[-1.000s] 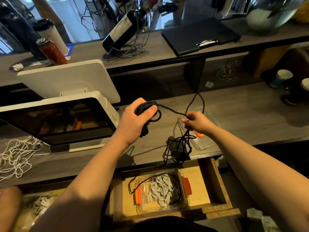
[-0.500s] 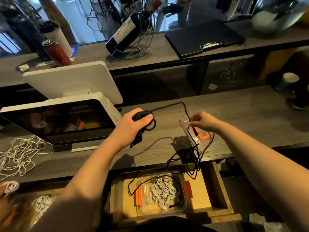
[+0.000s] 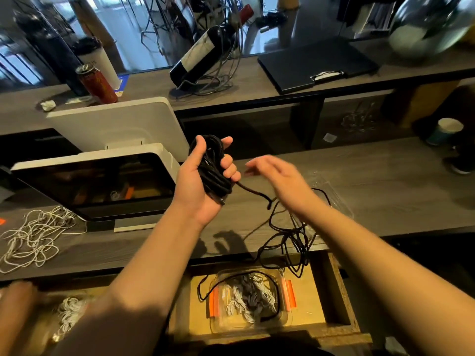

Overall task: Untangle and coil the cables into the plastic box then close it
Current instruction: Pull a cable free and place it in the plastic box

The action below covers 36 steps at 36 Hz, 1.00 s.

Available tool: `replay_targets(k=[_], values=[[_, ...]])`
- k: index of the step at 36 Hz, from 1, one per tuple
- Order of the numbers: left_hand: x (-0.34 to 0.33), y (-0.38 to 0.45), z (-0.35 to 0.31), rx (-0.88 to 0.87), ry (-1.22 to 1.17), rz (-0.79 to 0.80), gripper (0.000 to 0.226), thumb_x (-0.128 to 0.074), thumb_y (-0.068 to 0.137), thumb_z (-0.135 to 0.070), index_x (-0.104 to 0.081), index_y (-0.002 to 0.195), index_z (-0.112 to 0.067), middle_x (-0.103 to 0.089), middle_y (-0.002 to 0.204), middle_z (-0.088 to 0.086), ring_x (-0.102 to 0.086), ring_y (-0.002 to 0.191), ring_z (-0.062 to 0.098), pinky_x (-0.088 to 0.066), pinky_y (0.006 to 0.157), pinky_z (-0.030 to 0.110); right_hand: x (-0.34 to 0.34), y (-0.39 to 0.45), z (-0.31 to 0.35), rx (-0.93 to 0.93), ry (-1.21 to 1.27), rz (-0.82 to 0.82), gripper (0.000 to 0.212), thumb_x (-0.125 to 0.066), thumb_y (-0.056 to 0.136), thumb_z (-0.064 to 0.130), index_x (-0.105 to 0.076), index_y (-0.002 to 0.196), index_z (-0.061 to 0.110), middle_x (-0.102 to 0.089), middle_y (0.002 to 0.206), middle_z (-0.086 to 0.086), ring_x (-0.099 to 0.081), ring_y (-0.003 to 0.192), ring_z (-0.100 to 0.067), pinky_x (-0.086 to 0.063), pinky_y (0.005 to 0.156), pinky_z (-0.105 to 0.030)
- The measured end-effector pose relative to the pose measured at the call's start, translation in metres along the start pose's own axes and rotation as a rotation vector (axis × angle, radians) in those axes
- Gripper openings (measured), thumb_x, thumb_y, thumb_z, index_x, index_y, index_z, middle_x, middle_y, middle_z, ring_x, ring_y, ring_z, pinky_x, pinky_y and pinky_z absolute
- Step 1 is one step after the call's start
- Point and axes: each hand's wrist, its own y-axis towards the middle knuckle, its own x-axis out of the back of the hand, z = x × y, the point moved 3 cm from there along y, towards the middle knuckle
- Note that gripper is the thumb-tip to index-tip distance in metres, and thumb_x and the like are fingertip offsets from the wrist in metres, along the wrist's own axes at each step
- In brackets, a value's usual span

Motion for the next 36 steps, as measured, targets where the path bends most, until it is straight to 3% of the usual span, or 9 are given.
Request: replay_targets(k=[5, 10, 13, 16, 20, 23, 30, 33, 36], values=[[0.010, 0.001, 0.008, -0.093, -0.082, -0.210, 0.045, -0.040, 0.104, -0.050, -0.059, 0.114, -0.010, -0.046, 0.069, 0.000, -0.041, 0.055, 0.010, -0.040, 0.056, 0.023, -0.040, -0.027, -0.003, -0.062, -0.006, 0.217, 0.036, -0.039, 0.106, 0.039, -0.065, 0.090, 0.019, -0.057, 0.065, 0.005, -0.055, 0.059, -0.005, -0.048, 0.061, -0.028], [0.030, -0.003, 0.012, -0.181, 0.034, -0.564, 0.045, -0.051, 0.101, -0.051, -0.062, 0.124, -0.015, -0.065, 0.101, -0.002, -0.061, 0.087, 0.004, -0.046, 0.076, 0.023, -0.062, -0.053, -0.008, -0.015, -0.259, 0.334, 0.021, -0.044, 0.105, 0.037, -0.060, 0.114, 0.027, -0.060, 0.081, 0.009, -0.056, 0.071, -0.004, -0.046, 0.066, -0.029], [0.038, -0.007, 0.010, -0.252, 0.323, -0.710, 0.035, -0.053, 0.099, -0.052, -0.065, 0.114, -0.022, -0.066, 0.102, -0.002, -0.062, 0.094, 0.013, -0.048, 0.076, 0.028, -0.064, -0.060, 0.003, 0.042, -0.365, 0.351, 0.025, -0.045, 0.104, 0.040, -0.063, 0.106, 0.023, -0.062, 0.079, 0.006, -0.056, 0.069, -0.007, -0.041, 0.059, -0.024], [0.039, -0.010, 0.008, -0.285, 0.660, -0.688, 0.039, -0.049, 0.101, -0.050, -0.061, 0.124, -0.020, -0.064, 0.109, -0.004, -0.060, 0.104, 0.012, -0.045, 0.077, 0.022, -0.060, -0.058, 0.014, 0.110, -0.426, 0.310, 0.026, -0.047, 0.104, 0.038, -0.064, 0.095, 0.020, -0.058, 0.070, 0.008, -0.053, 0.063, -0.006, -0.033, 0.055, -0.019], [0.032, -0.017, 0.009, -0.284, 1.061, -0.528, 0.031, -0.047, 0.102, -0.050, -0.061, 0.100, -0.021, -0.060, 0.086, -0.005, -0.057, 0.082, 0.010, -0.038, 0.065, 0.025, -0.052, -0.055, 0.030, 0.236, -0.505, 0.260, 0.020, -0.054, 0.101, 0.034, -0.068, 0.100, 0.019, -0.055, 0.071, 0.017, -0.049, 0.061, 0.002, -0.033, 0.058, -0.014], [0.028, -0.018, 0.014, -0.077, 1.204, -0.357, 0.043, -0.042, 0.099, -0.061, -0.063, 0.091, -0.024, -0.065, 0.085, -0.001, -0.062, 0.082, 0.013, -0.044, 0.069, 0.029, -0.041, -0.049, 0.042, 0.311, -0.570, 0.220, 0.018, -0.062, 0.096, 0.036, -0.068, 0.098, 0.019, -0.059, 0.074, 0.015, -0.051, 0.064, 0.001, -0.036, 0.061, -0.017], [0.022, -0.041, 0.029, 0.264, 1.074, 0.007, 0.054, -0.022, 0.079, -0.086, -0.064, 0.099, -0.057, -0.064, 0.131, 0.006, -0.060, 0.116, 0.021, -0.038, 0.113, 0.050, -0.012, -0.029, 0.053, 0.269, -0.381, 0.220, 0.018, -0.078, 0.081, 0.036, -0.067, 0.083, 0.021, -0.064, 0.073, 0.009, -0.062, 0.069, -0.006, -0.045, 0.059, -0.016], [0.017, -0.042, 0.023, 0.225, 1.059, -0.009, 0.053, -0.030, 0.077, -0.086, -0.066, 0.100, -0.056, -0.063, 0.136, 0.003, -0.056, 0.126, 0.022, -0.041, 0.111, 0.048, -0.009, -0.025, 0.055, 0.272, -0.327, 0.188, 0.019, -0.079, 0.080, 0.034, -0.067, 0.078, 0.019, -0.064, 0.070, 0.007, -0.062, 0.067, -0.007, -0.045, 0.059, -0.016], [0.024, -0.039, 0.015, 0.082, 0.924, -0.201, 0.051, -0.059, 0.085, -0.070, -0.071, 0.112, -0.029, -0.072, 0.103, 0.001, -0.064, 0.103, 0.021, -0.049, 0.086, 0.035, -0.007, -0.031, 0.058, 0.252, -0.291, 0.193, 0.024, -0.076, 0.082, 0.035, -0.065, 0.076, 0.015, -0.061, 0.068, 0.006, -0.058, 0.064, -0.007, -0.046, 0.059, -0.020]])
